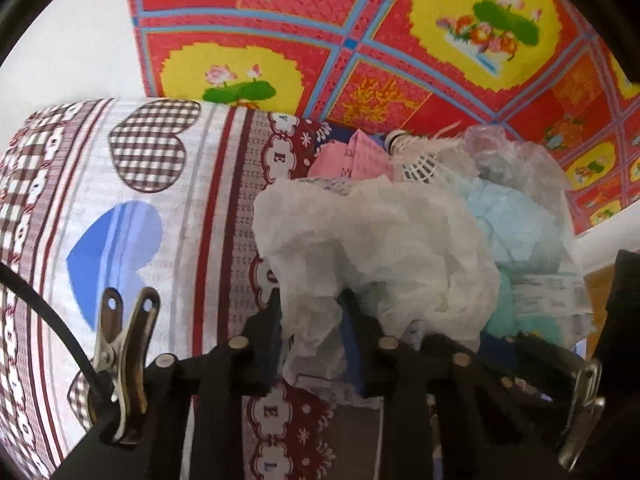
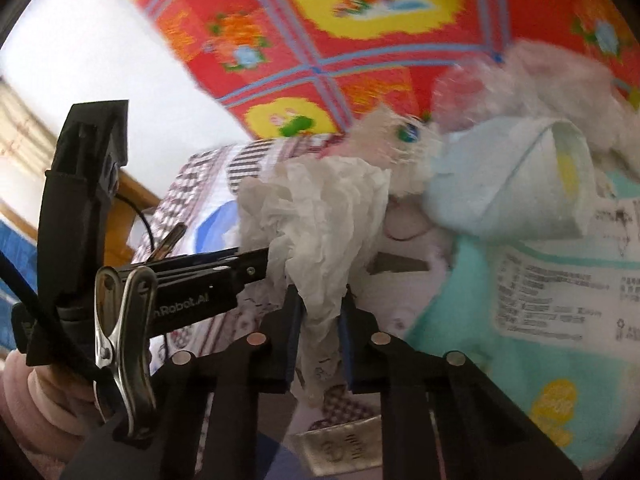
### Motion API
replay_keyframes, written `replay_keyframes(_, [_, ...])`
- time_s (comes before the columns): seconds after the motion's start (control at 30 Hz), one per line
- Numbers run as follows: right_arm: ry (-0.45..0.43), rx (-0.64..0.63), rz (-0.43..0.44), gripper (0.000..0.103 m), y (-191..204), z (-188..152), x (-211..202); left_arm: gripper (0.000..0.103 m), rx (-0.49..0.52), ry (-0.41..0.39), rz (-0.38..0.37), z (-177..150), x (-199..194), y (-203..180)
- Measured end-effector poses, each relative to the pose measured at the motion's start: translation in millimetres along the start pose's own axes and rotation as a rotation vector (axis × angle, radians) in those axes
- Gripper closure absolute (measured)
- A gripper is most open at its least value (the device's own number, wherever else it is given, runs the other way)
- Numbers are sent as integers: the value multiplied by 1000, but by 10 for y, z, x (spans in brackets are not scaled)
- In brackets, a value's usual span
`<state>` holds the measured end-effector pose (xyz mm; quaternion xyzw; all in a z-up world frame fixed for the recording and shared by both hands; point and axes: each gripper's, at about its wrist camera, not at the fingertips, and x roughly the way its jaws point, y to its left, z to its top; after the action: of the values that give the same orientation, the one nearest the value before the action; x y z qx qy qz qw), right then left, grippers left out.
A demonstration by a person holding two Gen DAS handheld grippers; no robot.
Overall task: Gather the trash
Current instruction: 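Grasp the crumpled white plastic bag with the left gripper while the right grasps white tissue, then carry the white bag in the left gripper while the right carries the tissue to the bucket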
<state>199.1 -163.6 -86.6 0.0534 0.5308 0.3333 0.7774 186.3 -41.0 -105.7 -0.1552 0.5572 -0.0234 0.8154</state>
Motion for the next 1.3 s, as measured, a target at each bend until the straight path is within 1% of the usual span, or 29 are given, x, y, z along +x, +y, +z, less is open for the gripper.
replay_keyframes(0.13, [13,-60,31,88,251,-23,17,81,2,-46,21,-143,-213,84])
replay_keyframes(0.37, [30,-165,60,89,732,-82,49,83,-79,-102,24,-372,-592,431])
replay_keyframes(0.47, [32,-179,68,89,944,-121,66,84,-107,-128,23,-489,-801,554])
replay_keyframes(0.5, [33,-182,71,89,987,-139,61,84,-113,-133,23,-460,-857,602])
replay_keyframes(0.7, [23,-222,67,89,1448,-300,81,84,-151,-169,17,-701,-1212,997])
replay_keyframes(1.07, [-15,-232,54,89,2054,-527,99,85,-142,-222,13,-1070,-1776,1495])
replay_keyframes(1.3, [-30,-209,38,89,2305,-655,241,85,-124,-240,17,-1244,-1991,1768])
